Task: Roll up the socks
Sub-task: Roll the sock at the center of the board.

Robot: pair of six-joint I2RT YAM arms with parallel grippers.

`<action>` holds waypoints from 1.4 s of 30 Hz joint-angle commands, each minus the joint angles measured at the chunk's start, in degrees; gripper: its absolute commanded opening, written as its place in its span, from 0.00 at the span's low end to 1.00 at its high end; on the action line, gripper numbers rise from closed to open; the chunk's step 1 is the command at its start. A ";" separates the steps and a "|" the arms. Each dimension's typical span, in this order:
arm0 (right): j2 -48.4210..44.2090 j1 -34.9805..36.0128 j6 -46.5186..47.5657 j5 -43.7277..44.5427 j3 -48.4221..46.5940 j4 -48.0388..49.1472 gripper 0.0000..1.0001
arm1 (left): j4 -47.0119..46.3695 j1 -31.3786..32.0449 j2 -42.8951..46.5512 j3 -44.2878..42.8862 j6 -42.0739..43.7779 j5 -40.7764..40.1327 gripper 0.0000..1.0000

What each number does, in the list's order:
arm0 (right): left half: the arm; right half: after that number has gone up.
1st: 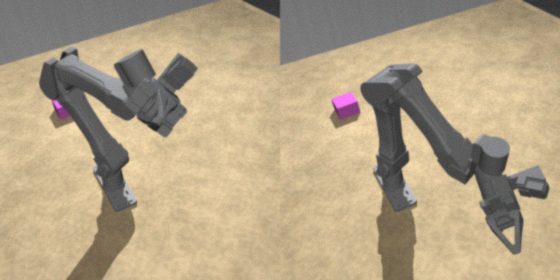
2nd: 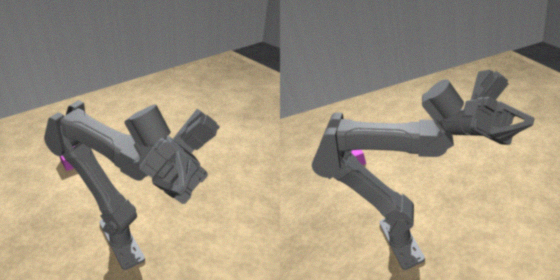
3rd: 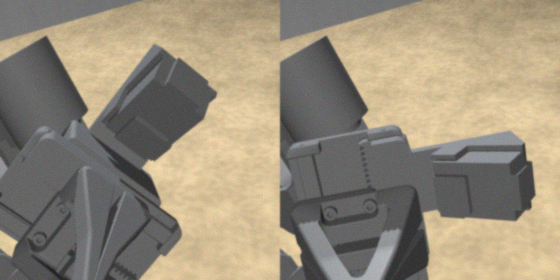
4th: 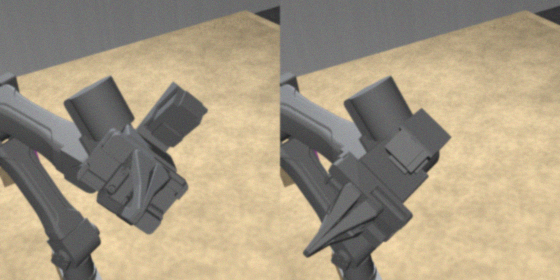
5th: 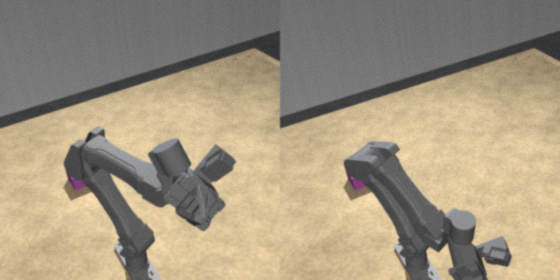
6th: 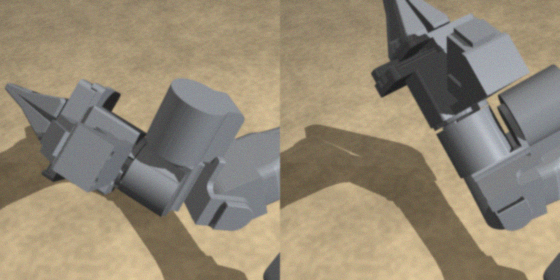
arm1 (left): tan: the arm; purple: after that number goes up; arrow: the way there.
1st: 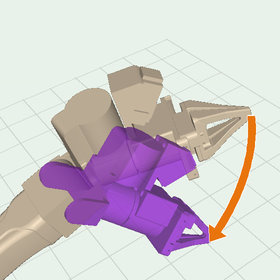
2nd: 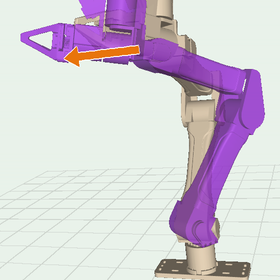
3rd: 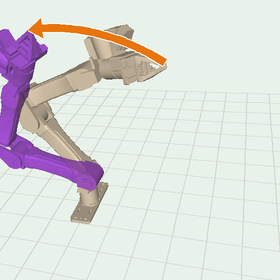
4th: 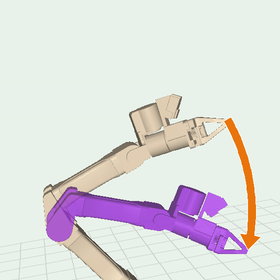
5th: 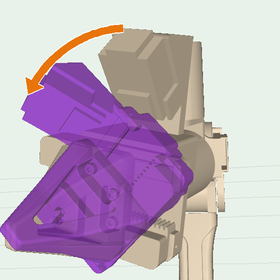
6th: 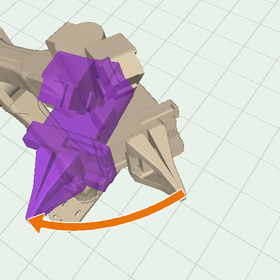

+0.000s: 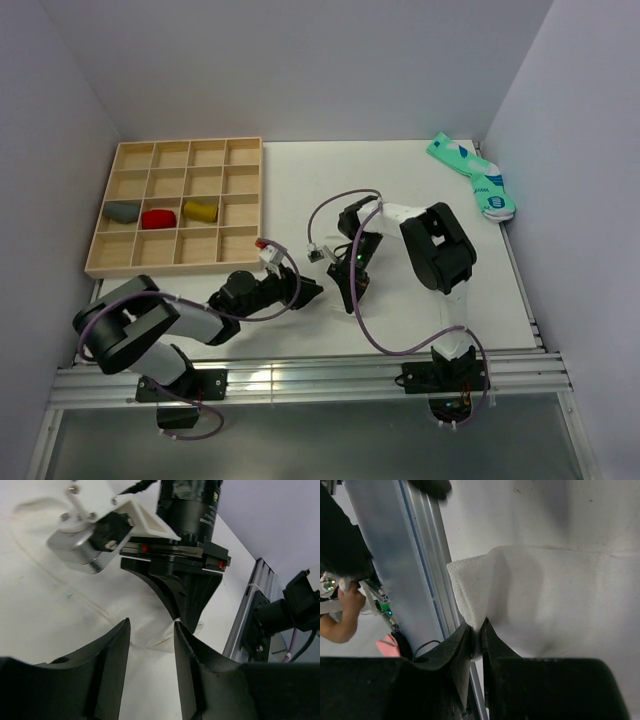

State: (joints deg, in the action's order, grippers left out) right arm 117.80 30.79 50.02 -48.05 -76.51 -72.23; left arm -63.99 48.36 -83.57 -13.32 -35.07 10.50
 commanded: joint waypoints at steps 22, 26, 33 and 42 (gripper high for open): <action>0.85 -1.78 -0.88 -1.61 -2.42 -2.66 0.17 | -21.17 0.86 -20.32 -7.16 -4.04 17.97 0.49; 0.94 -2.31 -2.21 -1.26 -2.33 -1.51 0.16 | -21.44 0.95 -20.67 -6.89 -4.39 18.67 0.50; 1.21 -2.92 -3.79 -1.08 -2.59 -0.11 0.15 | -20.13 1.30 -21.28 -7.51 -3.95 18.24 0.50; 0.68 -3.01 -5.72 -0.38 -1.54 1.56 0.15 | -16.79 1.74 -21.64 -9.44 -3.43 16.39 0.43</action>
State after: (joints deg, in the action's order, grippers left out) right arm 118.65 28.23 45.47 -48.71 -76.99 -71.92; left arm -73.32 49.45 -104.86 -20.91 -38.76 27.07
